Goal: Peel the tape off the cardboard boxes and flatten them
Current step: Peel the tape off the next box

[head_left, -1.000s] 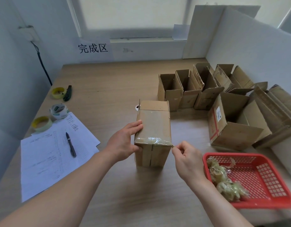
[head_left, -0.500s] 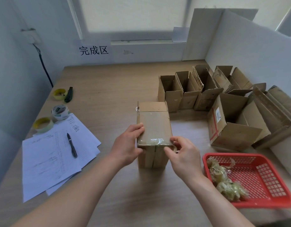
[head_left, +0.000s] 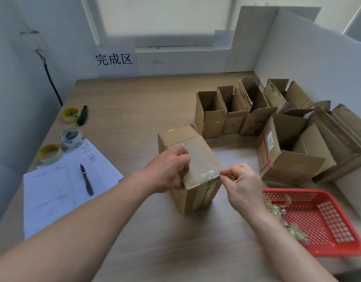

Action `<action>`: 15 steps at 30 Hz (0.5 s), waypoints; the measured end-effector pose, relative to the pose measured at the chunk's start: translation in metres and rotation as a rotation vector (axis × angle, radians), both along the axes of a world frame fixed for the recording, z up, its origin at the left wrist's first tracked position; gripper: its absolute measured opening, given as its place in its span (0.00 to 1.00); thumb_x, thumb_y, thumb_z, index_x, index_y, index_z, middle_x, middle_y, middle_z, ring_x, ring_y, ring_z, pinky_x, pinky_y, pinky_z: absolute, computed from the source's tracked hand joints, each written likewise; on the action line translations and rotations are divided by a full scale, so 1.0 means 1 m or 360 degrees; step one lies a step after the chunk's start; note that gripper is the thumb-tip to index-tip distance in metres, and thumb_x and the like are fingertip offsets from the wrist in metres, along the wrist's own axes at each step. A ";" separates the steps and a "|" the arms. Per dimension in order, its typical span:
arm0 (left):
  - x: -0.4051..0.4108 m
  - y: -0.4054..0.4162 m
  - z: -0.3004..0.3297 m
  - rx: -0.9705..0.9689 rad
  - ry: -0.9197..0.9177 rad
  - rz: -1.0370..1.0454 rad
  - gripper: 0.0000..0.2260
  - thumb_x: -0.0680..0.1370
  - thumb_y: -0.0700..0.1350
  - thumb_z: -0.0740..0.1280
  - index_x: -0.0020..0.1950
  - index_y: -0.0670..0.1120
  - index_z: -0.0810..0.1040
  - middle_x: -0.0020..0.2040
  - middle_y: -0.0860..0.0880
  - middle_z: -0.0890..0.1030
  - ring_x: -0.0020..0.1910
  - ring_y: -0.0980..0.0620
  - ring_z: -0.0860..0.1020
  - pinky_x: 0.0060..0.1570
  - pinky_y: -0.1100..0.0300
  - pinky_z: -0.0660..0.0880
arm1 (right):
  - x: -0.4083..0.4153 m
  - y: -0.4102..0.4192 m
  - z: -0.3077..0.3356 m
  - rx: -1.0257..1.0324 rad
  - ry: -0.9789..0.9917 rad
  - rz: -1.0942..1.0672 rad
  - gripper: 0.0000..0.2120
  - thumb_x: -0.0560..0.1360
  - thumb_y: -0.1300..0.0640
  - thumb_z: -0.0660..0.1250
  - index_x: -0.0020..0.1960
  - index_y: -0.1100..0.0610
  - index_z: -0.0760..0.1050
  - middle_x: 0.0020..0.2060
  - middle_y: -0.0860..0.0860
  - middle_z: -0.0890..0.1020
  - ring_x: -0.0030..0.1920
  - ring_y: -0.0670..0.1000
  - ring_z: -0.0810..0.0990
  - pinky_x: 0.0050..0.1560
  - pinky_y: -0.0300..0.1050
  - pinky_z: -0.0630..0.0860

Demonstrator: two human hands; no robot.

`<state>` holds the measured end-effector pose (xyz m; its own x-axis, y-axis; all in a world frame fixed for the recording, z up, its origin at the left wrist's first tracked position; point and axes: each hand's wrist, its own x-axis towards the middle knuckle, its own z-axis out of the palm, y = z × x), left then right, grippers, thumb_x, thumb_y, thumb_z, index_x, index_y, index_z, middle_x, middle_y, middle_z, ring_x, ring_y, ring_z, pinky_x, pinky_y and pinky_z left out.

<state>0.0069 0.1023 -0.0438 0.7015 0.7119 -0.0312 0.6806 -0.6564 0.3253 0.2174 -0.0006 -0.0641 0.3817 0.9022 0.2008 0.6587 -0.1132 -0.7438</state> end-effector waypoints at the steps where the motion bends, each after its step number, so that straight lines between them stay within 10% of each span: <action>1: 0.003 0.003 0.001 -0.0008 0.0032 0.0011 0.23 0.60 0.47 0.82 0.45 0.54 0.70 0.57 0.54 0.70 0.52 0.52 0.71 0.41 0.60 0.66 | -0.002 0.000 0.001 -0.0015 -0.0046 -0.0023 0.03 0.72 0.62 0.74 0.42 0.55 0.84 0.42 0.50 0.80 0.42 0.51 0.80 0.47 0.50 0.77; 15: 0.007 0.006 0.000 0.0113 0.0154 0.0068 0.25 0.58 0.52 0.81 0.44 0.57 0.68 0.51 0.54 0.71 0.44 0.49 0.71 0.34 0.57 0.59 | -0.032 -0.036 0.004 0.0011 0.0192 -0.0033 0.09 0.71 0.53 0.76 0.35 0.49 0.77 0.33 0.43 0.80 0.35 0.44 0.79 0.36 0.37 0.73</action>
